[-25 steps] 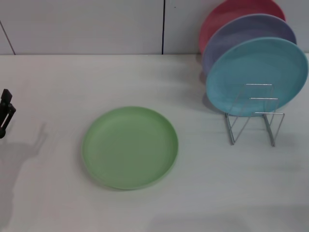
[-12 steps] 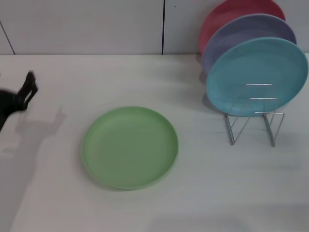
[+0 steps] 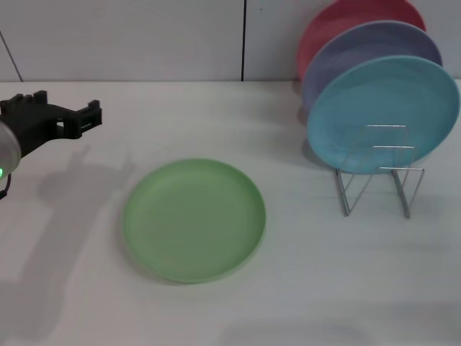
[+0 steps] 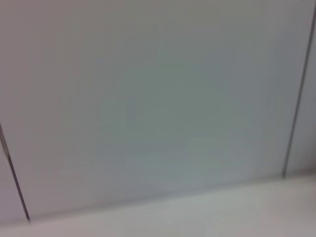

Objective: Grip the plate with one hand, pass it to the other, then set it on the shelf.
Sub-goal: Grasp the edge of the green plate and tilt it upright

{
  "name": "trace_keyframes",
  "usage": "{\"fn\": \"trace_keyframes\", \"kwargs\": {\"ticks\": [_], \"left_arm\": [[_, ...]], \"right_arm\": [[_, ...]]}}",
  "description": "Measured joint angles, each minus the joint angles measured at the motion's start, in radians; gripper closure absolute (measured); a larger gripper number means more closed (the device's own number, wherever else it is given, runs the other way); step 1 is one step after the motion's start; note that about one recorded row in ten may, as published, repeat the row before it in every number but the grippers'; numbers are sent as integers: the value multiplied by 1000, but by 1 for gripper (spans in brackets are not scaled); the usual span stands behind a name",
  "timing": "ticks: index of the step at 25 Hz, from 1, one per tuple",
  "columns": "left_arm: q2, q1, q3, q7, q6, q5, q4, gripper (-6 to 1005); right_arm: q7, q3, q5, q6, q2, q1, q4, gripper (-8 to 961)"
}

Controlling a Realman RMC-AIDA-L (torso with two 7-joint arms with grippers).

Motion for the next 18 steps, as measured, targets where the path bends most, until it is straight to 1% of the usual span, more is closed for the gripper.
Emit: {"fn": "trace_keyframes", "kwargs": {"ticks": [1,2,3,4,5,7,8,12,18], "left_arm": [[-19,-21,-24,17,-87,-5,-22,168],[-49,-66,-66,44,-244,-15,-46,168],[-49,-66,-66,44,-244,-15,-46,168],[-55,-115,-84,40,-356,-28,-49,167],[-55,-115,-84,40,-356,-28,-49,167],[-55,-172,-92,21,-464,-40,-22,167],[-55,-172,-92,21,-464,-40,-22,168],[-57,-189,-82,2,-485,-46,44,169],[-58,-196,-66,-14,-510,-47,91,171]], "right_arm": [[0,0,0,0,0,0,0,215],[-3,0,0,4,-1,4,0,214],[-3,0,0,4,-1,4,0,214],[-5,0,0,5,-2,6,0,214],[-5,0,0,5,-2,6,0,214],[-5,0,0,6,-2,6,-1,214],[-5,0,0,6,-2,6,-1,214],[-6,0,0,7,-2,5,0,214],[-6,0,0,7,-2,3,-1,214]]}}
